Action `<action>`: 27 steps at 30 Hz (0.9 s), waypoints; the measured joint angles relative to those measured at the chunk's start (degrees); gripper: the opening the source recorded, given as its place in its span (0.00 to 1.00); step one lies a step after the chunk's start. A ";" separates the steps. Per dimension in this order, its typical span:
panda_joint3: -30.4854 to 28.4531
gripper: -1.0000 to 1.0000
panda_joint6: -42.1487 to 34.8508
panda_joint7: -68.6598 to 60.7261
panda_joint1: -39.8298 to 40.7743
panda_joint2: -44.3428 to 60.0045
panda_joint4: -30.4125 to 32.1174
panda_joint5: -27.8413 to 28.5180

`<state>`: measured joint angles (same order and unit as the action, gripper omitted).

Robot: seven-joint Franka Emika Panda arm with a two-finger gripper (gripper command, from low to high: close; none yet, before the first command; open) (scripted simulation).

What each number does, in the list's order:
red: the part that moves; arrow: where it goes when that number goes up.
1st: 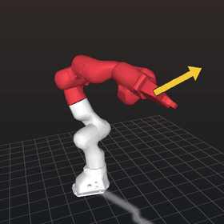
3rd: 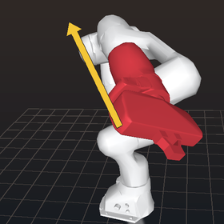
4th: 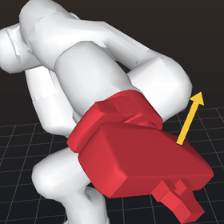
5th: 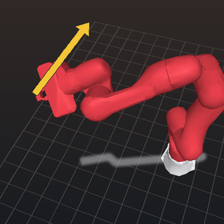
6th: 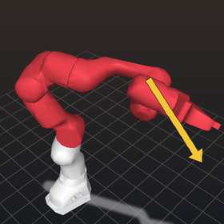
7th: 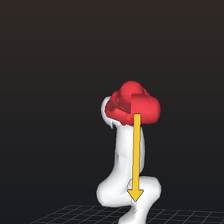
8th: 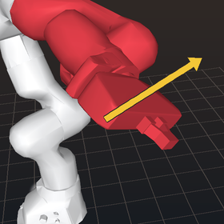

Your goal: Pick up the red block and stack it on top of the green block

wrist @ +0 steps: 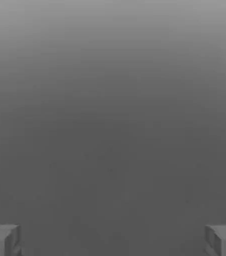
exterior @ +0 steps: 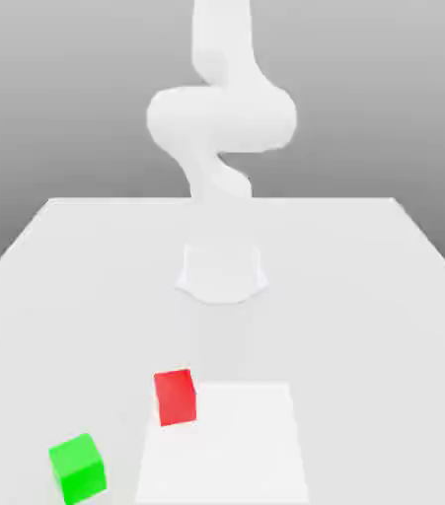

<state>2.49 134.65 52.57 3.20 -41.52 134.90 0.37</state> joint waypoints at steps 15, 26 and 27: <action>9.61 0.50 17.73 41.36 16.17 27.22 19.16 2.12; 8.70 0.50 30.77 59.67 18.88 44.74 27.00 1.77; 8.26 0.50 32.04 60.60 18.72 46.26 26.79 2.99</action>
<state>10.75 166.69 113.17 21.92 4.74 161.69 3.36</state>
